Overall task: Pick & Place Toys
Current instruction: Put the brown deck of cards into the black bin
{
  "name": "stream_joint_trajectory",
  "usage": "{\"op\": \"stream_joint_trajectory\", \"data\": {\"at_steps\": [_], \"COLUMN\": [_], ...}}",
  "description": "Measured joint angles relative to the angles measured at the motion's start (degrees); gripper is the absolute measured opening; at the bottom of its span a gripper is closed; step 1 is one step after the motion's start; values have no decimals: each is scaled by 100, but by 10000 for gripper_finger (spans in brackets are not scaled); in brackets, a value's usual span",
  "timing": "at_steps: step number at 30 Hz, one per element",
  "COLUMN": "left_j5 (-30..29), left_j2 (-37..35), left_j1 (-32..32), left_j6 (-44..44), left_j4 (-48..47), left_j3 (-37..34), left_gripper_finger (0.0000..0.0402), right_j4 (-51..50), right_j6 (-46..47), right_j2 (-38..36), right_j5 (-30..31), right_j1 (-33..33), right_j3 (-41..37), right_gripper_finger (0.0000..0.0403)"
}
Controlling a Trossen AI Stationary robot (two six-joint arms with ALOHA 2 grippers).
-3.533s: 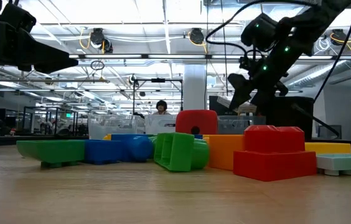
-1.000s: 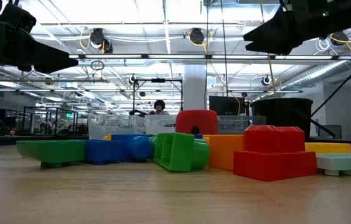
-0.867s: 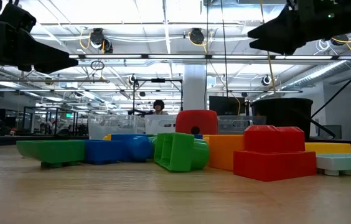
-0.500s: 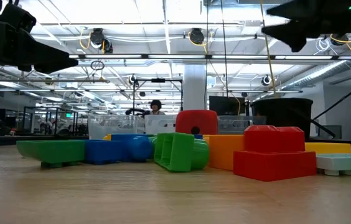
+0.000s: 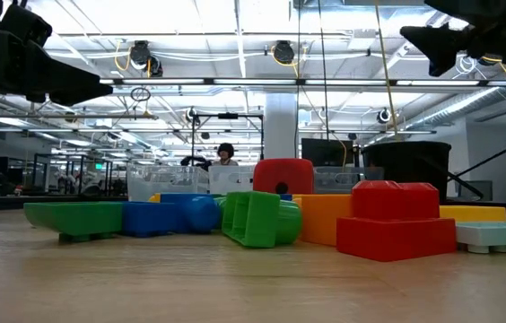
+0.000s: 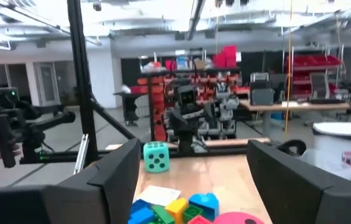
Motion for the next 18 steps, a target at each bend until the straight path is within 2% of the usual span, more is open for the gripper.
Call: {"op": "stream_joint_trajectory", "data": {"at_steps": [2, 5, 7, 9, 13, 18], "left_j5": [0, 2, 45, 135, 141, 141], "left_j2": [0, 0, -2, 0, -2, -2], "left_j1": [0, -1, -1, -1, -1, 0], "left_j6": [0, -45, -343, -838, -1824, -2184], "left_j4": [103, 249, 388, 456, 509, 515], "left_j3": [-2, -2, -2, -2, -2, -2], "left_gripper_finger": [324, 324, 324, 324, 324, 324], "right_j4": [-15, -73, -72, 0, 121, 99], "right_j6": [-30, 2, 94, 200, 172, 458], "right_j2": [-199, -413, -502, -544, -531, -480], "right_j5": [-26, -371, -494, -391, 224, 470], "right_j1": [0, -2, 1, 0, 0, -2], "right_j3": [-101, -286, -413, -534, -739, -931], "right_gripper_finger": [265, 265, 265, 265, 265, 265]}}
